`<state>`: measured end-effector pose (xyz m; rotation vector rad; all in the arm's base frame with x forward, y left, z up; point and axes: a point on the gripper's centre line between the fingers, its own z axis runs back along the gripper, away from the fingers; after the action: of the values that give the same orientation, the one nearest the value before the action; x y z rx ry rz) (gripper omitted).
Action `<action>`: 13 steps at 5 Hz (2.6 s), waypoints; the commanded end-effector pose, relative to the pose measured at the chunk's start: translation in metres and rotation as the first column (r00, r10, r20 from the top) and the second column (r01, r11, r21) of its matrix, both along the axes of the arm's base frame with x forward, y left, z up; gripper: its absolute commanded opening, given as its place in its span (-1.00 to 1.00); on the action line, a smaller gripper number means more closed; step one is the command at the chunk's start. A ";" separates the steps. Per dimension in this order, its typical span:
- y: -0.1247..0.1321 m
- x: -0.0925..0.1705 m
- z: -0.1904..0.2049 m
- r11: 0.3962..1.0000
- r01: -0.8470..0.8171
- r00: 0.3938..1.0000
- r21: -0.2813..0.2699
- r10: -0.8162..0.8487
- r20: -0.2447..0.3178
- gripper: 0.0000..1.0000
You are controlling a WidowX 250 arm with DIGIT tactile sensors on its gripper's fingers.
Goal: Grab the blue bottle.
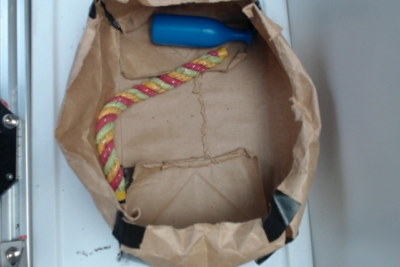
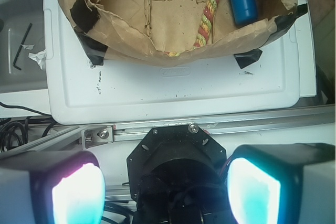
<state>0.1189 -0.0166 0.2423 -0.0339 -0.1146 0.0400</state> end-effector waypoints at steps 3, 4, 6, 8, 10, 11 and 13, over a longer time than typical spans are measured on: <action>0.009 0.031 -0.012 0.988 0.140 0.990 0.070 -0.138 -0.025 1.00; 0.027 0.051 -0.030 0.973 0.204 0.979 0.108 -0.200 -0.047 1.00; 0.048 0.114 -0.058 0.968 0.201 0.979 0.150 -0.191 -0.078 1.00; 0.089 0.152 -0.080 0.974 0.222 0.970 0.055 -0.215 -0.110 1.00; 0.089 0.152 -0.080 0.974 0.222 0.970 0.055 -0.215 -0.110 1.00; 0.089 0.152 -0.080 0.974 0.222 0.970 0.055 -0.215 -0.110 1.00; 0.105 0.166 -0.119 0.961 0.242 0.970 0.134 -0.237 -0.051 1.00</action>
<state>0.2832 0.0812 0.1121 0.0721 -0.0438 -0.2292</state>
